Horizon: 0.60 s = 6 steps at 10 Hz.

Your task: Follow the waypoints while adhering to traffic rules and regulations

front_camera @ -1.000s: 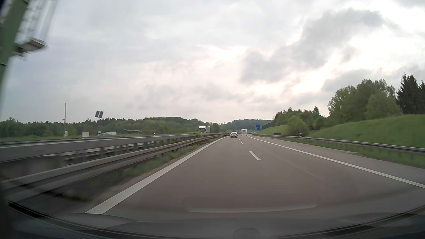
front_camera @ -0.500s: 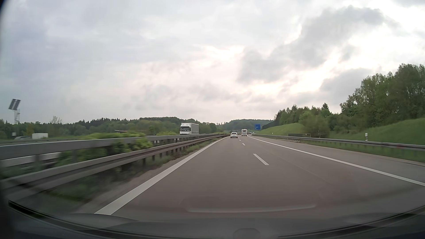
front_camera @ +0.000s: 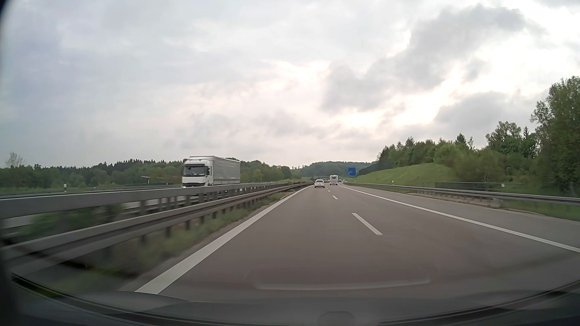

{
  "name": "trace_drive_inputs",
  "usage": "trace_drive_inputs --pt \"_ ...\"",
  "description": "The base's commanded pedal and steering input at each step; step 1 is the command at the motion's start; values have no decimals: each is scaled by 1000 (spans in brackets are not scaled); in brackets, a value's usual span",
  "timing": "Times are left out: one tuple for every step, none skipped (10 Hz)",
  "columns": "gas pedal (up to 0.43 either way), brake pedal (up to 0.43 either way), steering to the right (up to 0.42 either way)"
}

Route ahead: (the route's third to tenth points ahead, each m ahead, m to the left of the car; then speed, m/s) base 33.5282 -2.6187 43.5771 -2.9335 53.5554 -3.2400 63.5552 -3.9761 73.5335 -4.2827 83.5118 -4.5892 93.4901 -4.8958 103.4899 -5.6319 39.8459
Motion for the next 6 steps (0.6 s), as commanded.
trace_drive_inputs --pt "138 0 5" --pt "138 0 5" --pt "138 0 5" --pt "138 0 5" --pt "138 0 6" --pt "138 0 6"
